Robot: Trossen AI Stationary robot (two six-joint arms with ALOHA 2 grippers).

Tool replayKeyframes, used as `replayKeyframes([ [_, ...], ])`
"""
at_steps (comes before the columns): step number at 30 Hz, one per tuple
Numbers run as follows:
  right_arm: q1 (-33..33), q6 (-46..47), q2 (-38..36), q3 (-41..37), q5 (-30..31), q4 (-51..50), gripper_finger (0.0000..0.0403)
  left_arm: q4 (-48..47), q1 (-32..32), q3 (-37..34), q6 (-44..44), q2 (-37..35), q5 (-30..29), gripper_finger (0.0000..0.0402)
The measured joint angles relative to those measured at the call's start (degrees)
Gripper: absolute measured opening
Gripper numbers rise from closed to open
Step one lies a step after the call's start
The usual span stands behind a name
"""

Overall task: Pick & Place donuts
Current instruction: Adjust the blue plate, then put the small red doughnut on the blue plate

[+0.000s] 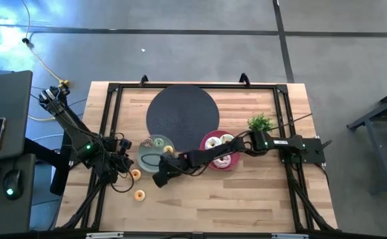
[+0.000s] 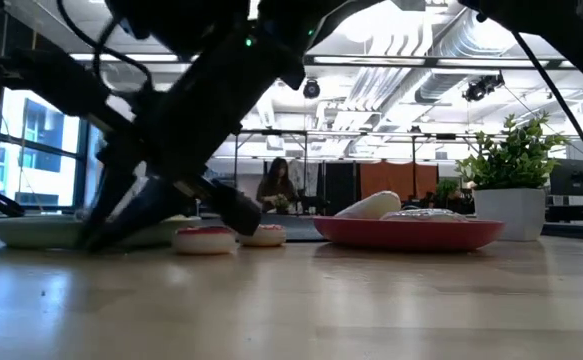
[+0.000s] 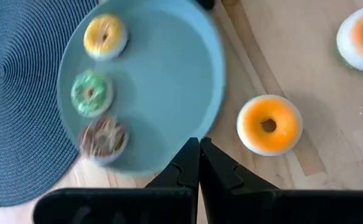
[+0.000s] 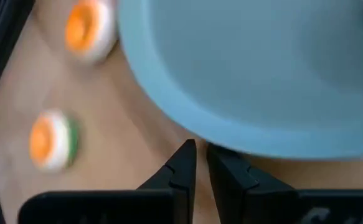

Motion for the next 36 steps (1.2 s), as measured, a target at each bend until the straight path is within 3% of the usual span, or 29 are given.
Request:
replayKeyframes([
  [4,-2.12,1.5,-0.12,-0.01,3.9,-1.06,0.0037,0.0,0.0,0.0,0.02,0.0,0.0,0.0],
  [9,-3.45,0.09,-0.65,-0.02,4.28,-0.54,0.0037,0.04,0.0,0.0,0.01,0.0,0.0,0.0],
  [14,-3.36,-7.12,-4.58,2.62,1.94,-3.86,0.004,1.69,0.02,0.0,1.19,0.0,-0.69,0.0],
  [22,1.19,-18.44,-11.61,1.47,-2.9,-23.84,0.0118,8.62,0.04,0.0,7.85,0.13,-3.04,0.0],
  [24,2.17,-17.48,-11.61,-0.62,-4.7,-25.77,0.0141,10.23,0.04,0.0,10.25,0.53,-3.1,0.0],
  [29,3.18,-10.4,-11.48,-7.55,-6.38,-17.23,0.0179,11.46,0.07,0.0,9.8,1.36,-3.37,0.0],
  [32,2.73,-6.22,-11.73,-10.04,-4.21,-16.52,0.0184,13.49,0.04,0.0,8.51,1.36,-3.52,0.0],
  [36,1.22,-3.36,-11.92,-12.67,-6.2,-16.41,0.018,15.49,0.04,0.0,9.68,1.38,-3.52,0.0],
])
